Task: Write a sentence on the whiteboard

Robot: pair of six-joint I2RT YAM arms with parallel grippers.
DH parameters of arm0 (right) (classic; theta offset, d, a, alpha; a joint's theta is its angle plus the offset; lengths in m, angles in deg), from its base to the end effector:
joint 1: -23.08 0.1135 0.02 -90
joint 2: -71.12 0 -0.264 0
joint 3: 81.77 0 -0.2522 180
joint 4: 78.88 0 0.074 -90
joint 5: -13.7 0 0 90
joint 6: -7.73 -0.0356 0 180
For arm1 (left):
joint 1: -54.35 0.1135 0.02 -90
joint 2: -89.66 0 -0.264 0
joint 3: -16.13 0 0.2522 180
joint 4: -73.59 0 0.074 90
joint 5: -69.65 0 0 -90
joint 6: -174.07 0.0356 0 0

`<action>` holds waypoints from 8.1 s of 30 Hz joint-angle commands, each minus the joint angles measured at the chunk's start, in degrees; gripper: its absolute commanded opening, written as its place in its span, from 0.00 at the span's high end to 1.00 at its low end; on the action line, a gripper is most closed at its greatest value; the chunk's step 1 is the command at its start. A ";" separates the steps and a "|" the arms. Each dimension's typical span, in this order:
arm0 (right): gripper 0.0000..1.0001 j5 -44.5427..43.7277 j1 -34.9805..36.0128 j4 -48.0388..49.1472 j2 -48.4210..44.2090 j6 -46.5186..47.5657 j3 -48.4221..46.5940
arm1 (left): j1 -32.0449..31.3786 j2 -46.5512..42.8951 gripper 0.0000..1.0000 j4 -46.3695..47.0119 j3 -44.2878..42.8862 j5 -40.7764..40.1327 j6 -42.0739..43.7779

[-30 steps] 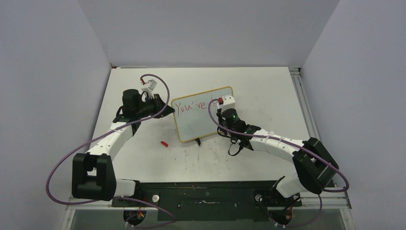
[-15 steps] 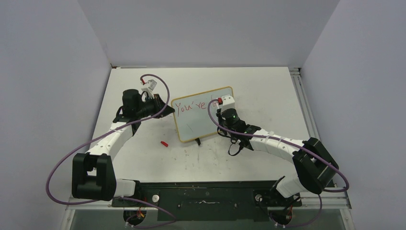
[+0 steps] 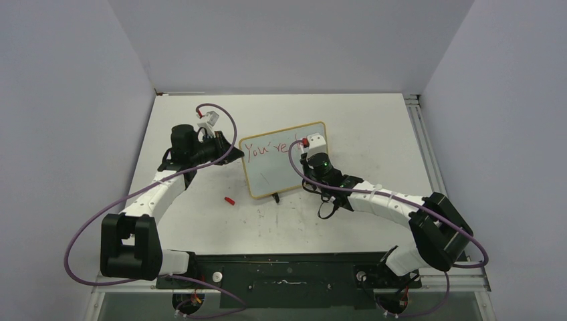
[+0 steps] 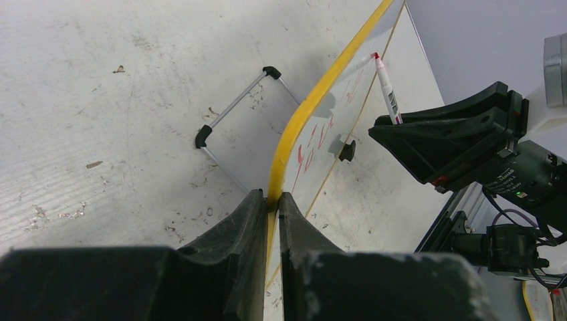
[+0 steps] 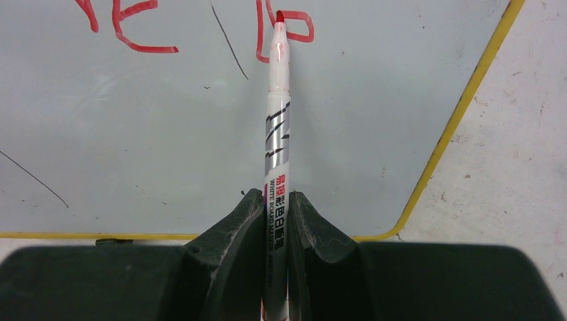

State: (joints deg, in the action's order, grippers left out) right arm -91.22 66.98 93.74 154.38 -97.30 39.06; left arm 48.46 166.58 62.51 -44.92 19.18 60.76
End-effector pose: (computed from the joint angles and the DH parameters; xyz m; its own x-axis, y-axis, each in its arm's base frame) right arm 0.2310 0.2095 0.2161 -0.4960 -0.1296 -0.8586 -0.3967 0.9134 0.0914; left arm 0.2894 -0.0526 0.2557 -0.6687 -0.2378 -0.7045 0.4126 0.6695 -0.6176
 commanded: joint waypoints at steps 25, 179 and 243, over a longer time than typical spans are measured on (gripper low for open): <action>0.95 -2.19 -2.15 -0.76 -1.90 1.64 -2.09 | 0.44 -2.49 1.00 2.13 -0.92 0.78 0.19; 0.95 -0.63 -3.65 -2.90 -1.65 0.52 2.12 | 0.35 -3.01 1.00 1.56 -0.88 0.86 1.13; 0.95 -0.27 -6.16 -1.68 -3.62 2.61 2.17 | 0.35 -3.11 1.00 1.63 -0.87 0.98 1.11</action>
State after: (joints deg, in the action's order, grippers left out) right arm -92.27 60.88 89.98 152.00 -94.26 40.38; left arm 48.46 165.18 62.38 -44.92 19.40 61.28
